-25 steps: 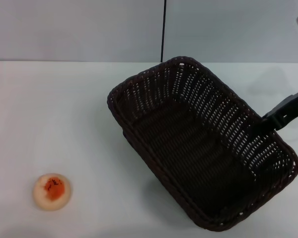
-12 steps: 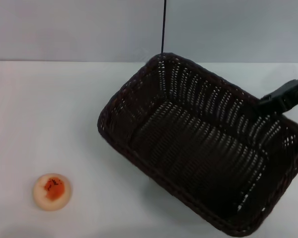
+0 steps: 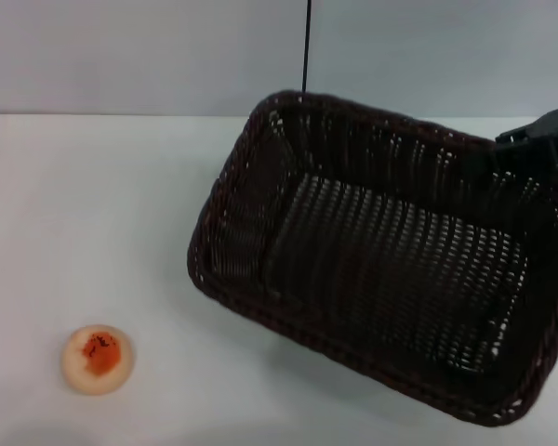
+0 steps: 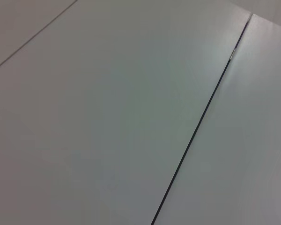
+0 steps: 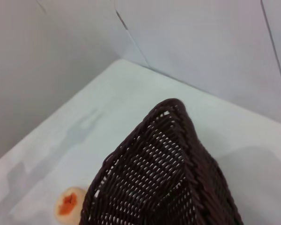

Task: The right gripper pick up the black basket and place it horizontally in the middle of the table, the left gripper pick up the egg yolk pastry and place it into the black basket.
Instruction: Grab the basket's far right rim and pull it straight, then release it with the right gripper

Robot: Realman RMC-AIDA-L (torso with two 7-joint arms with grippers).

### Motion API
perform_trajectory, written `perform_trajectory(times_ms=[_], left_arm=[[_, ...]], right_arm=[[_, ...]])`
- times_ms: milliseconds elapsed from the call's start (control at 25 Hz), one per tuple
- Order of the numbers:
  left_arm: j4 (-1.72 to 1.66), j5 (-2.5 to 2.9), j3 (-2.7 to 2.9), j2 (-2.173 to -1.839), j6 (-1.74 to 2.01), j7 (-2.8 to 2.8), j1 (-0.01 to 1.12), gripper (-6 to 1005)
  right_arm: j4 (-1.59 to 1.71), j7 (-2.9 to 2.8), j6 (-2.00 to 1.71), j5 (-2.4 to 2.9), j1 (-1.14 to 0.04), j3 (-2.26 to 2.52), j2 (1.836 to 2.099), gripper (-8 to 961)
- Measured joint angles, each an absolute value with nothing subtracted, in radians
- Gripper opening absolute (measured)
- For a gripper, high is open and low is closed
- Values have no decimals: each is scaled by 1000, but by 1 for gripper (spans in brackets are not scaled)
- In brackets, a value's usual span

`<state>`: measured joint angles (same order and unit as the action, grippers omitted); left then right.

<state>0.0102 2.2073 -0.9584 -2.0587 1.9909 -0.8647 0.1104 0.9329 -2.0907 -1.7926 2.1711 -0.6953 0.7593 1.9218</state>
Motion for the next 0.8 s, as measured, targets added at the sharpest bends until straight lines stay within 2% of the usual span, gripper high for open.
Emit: perform_trajectory(times_ms=[440, 800], left_arm=[[11, 2207, -955, -2059, 1991, -864, 114, 503], [12, 2209, -945, -2061, 1991, -867, 116, 504]], right_arm=[[915, -1907, -1831, 2134, -718, 759, 1917, 194], [911, -1704, -1860, 2133, -773, 797, 1927, 194]])
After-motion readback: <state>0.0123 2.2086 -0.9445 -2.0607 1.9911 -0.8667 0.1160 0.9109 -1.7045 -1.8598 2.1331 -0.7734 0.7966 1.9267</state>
